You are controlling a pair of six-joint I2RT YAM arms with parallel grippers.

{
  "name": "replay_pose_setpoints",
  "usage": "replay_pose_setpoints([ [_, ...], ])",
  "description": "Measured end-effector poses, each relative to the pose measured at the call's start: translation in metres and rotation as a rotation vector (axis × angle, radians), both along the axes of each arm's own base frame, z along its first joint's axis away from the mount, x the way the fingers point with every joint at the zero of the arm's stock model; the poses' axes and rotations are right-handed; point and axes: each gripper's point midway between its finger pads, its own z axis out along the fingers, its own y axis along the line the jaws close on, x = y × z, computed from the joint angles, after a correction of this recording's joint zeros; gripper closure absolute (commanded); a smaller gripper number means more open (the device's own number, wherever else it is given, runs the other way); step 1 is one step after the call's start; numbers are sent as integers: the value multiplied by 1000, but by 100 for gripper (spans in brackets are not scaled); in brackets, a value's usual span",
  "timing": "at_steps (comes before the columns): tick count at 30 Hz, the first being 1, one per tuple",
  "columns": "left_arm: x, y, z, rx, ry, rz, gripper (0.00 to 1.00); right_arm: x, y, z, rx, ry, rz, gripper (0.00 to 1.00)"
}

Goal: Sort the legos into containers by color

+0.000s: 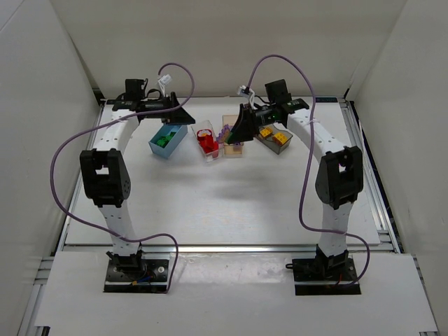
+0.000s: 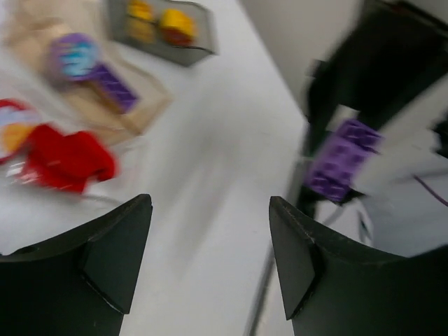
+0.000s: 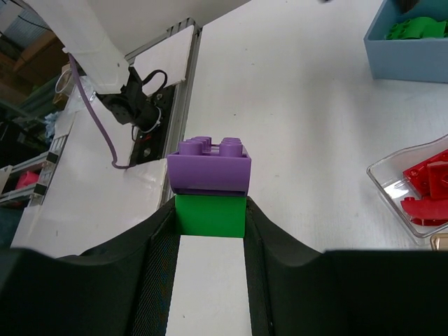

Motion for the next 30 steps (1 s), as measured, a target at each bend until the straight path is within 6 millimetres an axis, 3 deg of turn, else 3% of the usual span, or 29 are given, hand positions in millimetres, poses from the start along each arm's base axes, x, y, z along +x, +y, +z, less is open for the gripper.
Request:
replay_pose_setpoints([
  [4,-38,-39,28,-130,23,-192,21,-2,5,-1,3,2,17,100],
  [8,-65,-62,41,-192,43,-313,20,-6,11,-1,7,6,35,100],
  [18,-82,-69,40,-222,63,-368,23,-8,17,5,22,22,52,100],
  [30,-101,-83,43,-219,22,-424,27,-5,27,-1,26,54,70,100],
])
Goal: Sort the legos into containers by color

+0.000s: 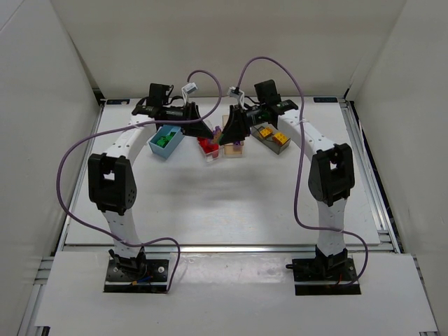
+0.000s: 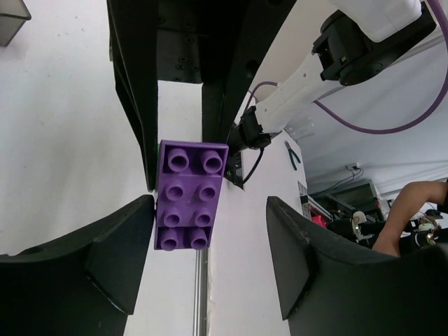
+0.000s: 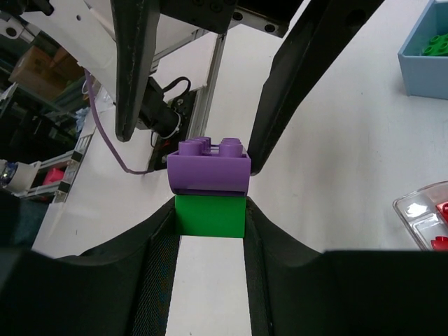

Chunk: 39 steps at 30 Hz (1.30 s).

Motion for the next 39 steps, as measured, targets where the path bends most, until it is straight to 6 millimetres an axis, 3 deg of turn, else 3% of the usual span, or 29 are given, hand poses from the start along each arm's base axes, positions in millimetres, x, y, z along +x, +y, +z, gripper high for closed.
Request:
replay_pose_setpoints([
  [6,0,0,1,0,-28,4,49,-5,4,3,10,7,21,100],
  [13,-3,0,0,1,-74,3,53,-8,4,6,16,24,35,100],
  [16,-5,0,2,3,-96,7,62,-9,4,7,19,29,40,100],
  [20,-5,-1,2,8,-113,11,84,-11,5,8,23,27,46,100],
  [24,-4,0,2,18,-137,21,89,-10,5,8,25,19,46,100],
  [33,-1,6,1,40,-154,51,90,-11,1,0,26,-45,34,100],
  [39,29,44,25,28,-220,155,90,-12,-25,-17,-37,-39,-31,100],
])
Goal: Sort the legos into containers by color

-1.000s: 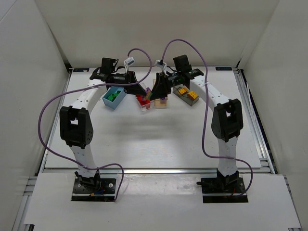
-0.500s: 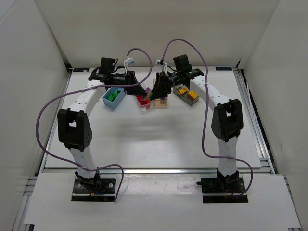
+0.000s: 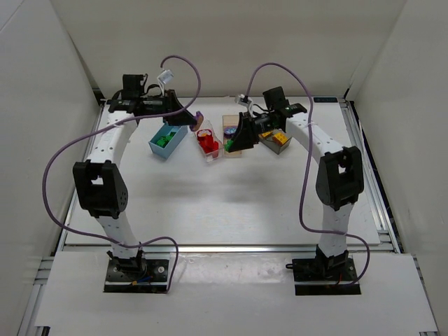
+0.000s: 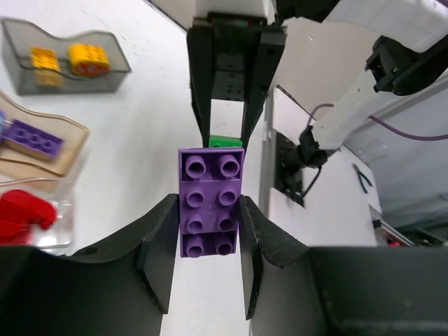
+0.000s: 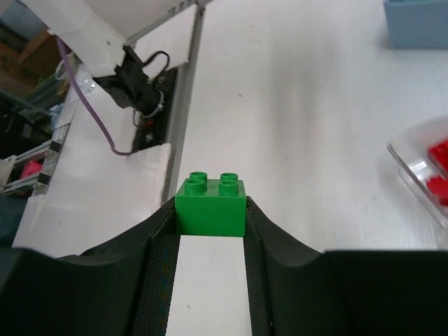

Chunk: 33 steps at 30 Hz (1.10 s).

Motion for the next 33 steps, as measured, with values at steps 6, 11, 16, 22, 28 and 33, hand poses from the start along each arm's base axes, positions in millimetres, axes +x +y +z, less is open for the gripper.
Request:
replay_pose_setpoints([
  [6,13,2,19,0,-74,19,90,5,-34,-20,-73,-10,-84,100],
  [11,24,-38,-10,109,-49,69,90,6,-53,-33,-157,-53,-149,100],
  [16,43,-81,-66,282,-1,167,90,7,-68,-37,-237,-102,-218,100],
  [22,86,-97,-118,427,37,320,90,11,-84,-34,-297,-160,-290,100],
  [28,131,-96,-152,505,31,454,89,19,-93,-36,-331,-187,-334,100],
  [33,140,-105,-176,534,41,466,89,23,-97,-39,-351,-193,-352,100],
])
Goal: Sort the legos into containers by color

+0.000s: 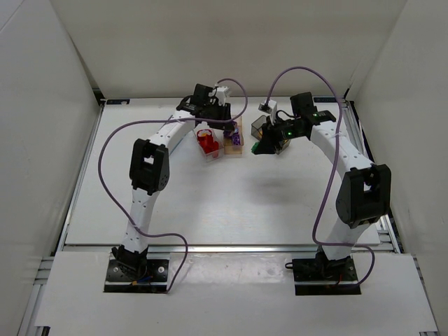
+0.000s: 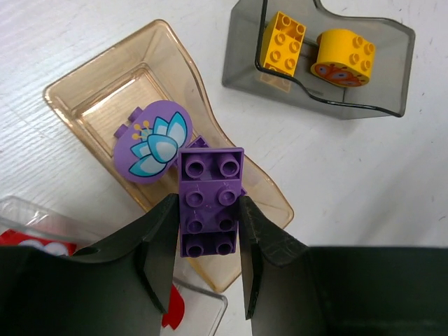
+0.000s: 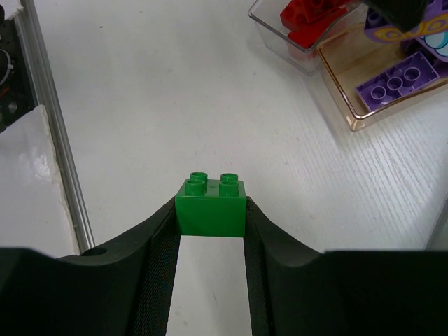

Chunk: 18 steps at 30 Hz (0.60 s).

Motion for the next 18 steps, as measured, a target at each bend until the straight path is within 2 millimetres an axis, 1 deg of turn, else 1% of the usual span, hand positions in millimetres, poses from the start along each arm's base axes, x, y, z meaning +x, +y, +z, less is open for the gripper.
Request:
replay_pose_setpoints([
  [2,-1,-5,-9,6,12,-8,88,1,-1,-1,-6,-2,-5,100],
  [5,-5,-11,-19,13,27,-20,53,2,-2,-1,-11,-4,-10,100],
  [6,-6,-13,-22,15,31,-23,31,2,-3,-2,-12,-4,-11,100],
  [7,-8,-14,-23,17,35,-24,20,3,-3,-2,-12,-4,-13,100],
  [8,-8,-16,-24,20,36,-25,5,3,-4,-2,-13,-4,-15,100],
  [11,-7,-16,-24,21,31,-20,1,4,-4,-2,-14,-5,-18,100],
  [15,-5,-13,-19,17,26,-11,1,10,-10,-2,-5,4,-46,100],
  [17,-1,-9,-6,0,7,4,1,20,-17,-3,1,8,-80,100],
  [18,2,-5,6,-12,-7,16,1,26,-20,-3,4,11,-96,100],
])
